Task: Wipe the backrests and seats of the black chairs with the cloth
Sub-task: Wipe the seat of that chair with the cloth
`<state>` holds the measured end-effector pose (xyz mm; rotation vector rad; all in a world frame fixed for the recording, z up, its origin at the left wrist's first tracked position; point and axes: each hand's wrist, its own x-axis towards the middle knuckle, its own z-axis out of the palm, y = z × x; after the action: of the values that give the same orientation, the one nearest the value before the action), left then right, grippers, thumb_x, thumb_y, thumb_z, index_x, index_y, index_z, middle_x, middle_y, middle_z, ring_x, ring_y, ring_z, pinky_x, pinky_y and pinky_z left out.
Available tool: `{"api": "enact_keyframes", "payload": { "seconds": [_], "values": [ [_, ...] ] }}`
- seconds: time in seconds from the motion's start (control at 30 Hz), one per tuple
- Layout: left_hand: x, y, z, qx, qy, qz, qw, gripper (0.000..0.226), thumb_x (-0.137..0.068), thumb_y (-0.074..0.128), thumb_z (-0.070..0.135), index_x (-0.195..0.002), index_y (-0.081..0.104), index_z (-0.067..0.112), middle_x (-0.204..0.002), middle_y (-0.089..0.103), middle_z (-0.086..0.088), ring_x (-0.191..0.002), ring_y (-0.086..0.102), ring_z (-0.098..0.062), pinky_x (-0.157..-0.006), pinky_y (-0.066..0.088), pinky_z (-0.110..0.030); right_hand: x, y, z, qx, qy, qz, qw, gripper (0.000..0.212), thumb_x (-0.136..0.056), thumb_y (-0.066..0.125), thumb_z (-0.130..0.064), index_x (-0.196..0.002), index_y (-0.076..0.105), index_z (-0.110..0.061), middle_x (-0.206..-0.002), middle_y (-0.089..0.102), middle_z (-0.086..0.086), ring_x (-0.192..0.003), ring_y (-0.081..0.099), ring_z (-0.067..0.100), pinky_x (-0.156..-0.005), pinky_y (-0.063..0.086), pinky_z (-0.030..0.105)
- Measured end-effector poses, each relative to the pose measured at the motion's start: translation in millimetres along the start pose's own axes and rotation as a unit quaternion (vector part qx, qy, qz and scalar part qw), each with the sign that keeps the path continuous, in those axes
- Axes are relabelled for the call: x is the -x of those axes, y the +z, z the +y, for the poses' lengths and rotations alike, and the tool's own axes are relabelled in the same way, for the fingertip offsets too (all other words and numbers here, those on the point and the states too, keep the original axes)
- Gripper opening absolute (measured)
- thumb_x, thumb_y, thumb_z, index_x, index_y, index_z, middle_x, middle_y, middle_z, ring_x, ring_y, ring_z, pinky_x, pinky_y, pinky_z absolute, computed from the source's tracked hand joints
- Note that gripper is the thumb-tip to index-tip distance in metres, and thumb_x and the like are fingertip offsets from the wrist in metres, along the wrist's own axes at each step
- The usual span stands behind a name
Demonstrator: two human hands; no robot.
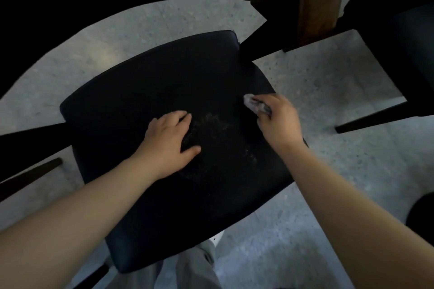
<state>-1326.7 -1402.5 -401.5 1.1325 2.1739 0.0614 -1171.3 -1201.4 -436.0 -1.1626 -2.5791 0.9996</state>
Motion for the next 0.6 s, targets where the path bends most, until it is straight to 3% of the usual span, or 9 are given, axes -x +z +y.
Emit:
{"api": "enact_keyframes", "payload": {
  "seconds": [0.1, 0.23, 0.33, 0.47, 0.6],
  "values": [
    [35, 20, -9, -0.002, -0.031, -0.013, 0.999, 0.105, -0.081, 0.057, 0.068, -0.156, 0.001, 0.020, -0.161, -0.002, 0.002, -0.148, 0.000, -0.020, -0.122, 0.011, -0.044, -1, 24, 0, 0.037, 0.010, -0.026, 0.999, 0.033, -0.095, 0.054, -0.008, -0.126, 0.064, -0.017, -0.121, 0.058, 0.003, -0.111, 0.054, 0.022, -0.090, 0.044, 0.026],
    [56, 37, -25, 0.029, -0.107, -0.035, 0.993, 0.137, -0.063, 0.069, 0.076, -0.154, -0.016, 0.019, -0.159, -0.019, 0.001, -0.148, -0.013, -0.023, -0.122, 0.004, -0.042, 69, 30, 2, 0.011, -0.044, -0.063, 0.997, 0.031, -0.091, 0.059, -0.006, -0.116, 0.069, -0.019, -0.108, 0.061, -0.002, -0.101, 0.049, 0.010, -0.087, 0.046, 0.029],
    [57, 45, -30, 0.008, -0.110, -0.052, 0.993, 0.142, -0.059, 0.073, 0.075, -0.154, -0.017, 0.018, -0.160, -0.020, 0.000, -0.148, -0.016, -0.023, -0.122, 0.003, -0.041, 103, 18, 6, -0.018, -0.056, -0.122, 0.991, 0.037, -0.082, 0.065, 0.001, -0.110, 0.072, -0.021, -0.100, 0.061, -0.010, -0.094, 0.052, 0.003, -0.082, 0.044, 0.018],
    [53, 57, -32, -0.011, -0.105, -0.029, 0.994, 0.142, -0.057, 0.075, 0.074, -0.154, -0.011, 0.016, -0.159, -0.019, -0.002, -0.147, -0.018, -0.025, -0.122, 0.002, -0.044, 76, 1, 5, -0.025, -0.008, -0.020, 0.999, 0.028, -0.089, 0.063, -0.005, -0.112, 0.071, -0.020, -0.105, 0.062, -0.005, -0.097, 0.058, 0.008, -0.084, 0.041, 0.009],
    [52, 65, -35, -0.031, -0.105, -0.017, 0.994, 0.141, -0.058, 0.074, 0.074, -0.154, -0.013, 0.017, -0.158, -0.021, -0.002, -0.146, -0.020, -0.026, -0.122, 0.000, -0.046, 30, 15, 7, 0.028, 0.040, 0.014, 0.999, 0.031, -0.095, 0.055, -0.010, -0.122, 0.065, -0.021, -0.120, 0.060, 0.001, -0.112, 0.053, 0.021, -0.095, 0.044, 0.029]
  ]
}}
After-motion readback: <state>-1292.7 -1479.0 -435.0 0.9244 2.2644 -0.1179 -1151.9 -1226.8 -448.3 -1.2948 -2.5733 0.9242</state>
